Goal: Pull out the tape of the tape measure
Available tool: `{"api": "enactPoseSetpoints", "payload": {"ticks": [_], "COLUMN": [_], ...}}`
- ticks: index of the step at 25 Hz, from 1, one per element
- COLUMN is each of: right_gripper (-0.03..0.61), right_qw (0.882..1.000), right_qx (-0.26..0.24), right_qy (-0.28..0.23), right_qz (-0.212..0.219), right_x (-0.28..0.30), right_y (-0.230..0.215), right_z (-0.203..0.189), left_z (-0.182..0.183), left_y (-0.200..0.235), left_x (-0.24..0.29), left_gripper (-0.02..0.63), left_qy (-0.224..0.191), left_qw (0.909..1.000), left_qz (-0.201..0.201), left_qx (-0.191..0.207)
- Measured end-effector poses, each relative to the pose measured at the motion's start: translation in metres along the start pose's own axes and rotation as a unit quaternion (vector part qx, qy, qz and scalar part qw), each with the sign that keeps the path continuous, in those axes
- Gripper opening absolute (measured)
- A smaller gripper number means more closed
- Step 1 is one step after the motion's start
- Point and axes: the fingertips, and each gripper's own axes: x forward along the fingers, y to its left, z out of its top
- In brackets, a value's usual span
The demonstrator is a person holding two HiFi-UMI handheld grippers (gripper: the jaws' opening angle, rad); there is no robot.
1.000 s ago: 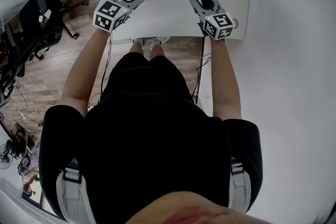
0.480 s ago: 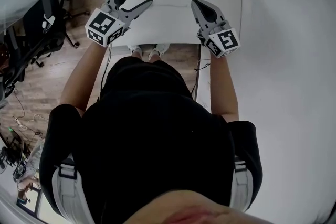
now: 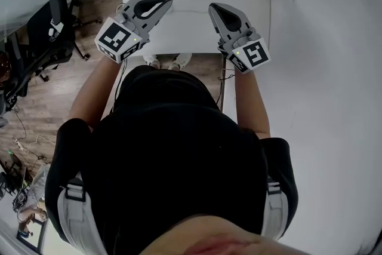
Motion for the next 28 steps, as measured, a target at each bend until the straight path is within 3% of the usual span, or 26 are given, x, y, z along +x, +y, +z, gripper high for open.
{"api": "enactPoseSetpoints", "payload": {"ticks": [3,12,21,28], "right_gripper": [0.003,0.003,0.003,0.003], "right_qw": [1.0,0.999,0.998,0.999], "right_qx": [-0.011,-0.037,-0.049,-0.044], "right_qy": [-0.004,-0.014,-0.019,-0.023], "right_qz": [-0.003,-0.007,-0.014,-0.015], "right_x": [0.002,0.004,0.002,0.005], "right_y": [-0.001,0.006,0.008,0.005], "right_z": [-0.001,0.031,0.053,0.057], "left_z": [0.0,0.026,0.045,0.038], "left_y": [0.002,0.003,-0.007,-0.004], "left_x": [0.001,-0.003,0.001,0.001], "left_gripper": [0.011,0.011,0.011,0.011], "left_qy": [-0.007,-0.023,-0.025,-0.017], "left_qw": [1.0,0.9993,0.998,0.9985], "left_qz": [0.004,0.027,0.024,0.027], "left_qx": [0.002,0.013,0.052,0.045]}}
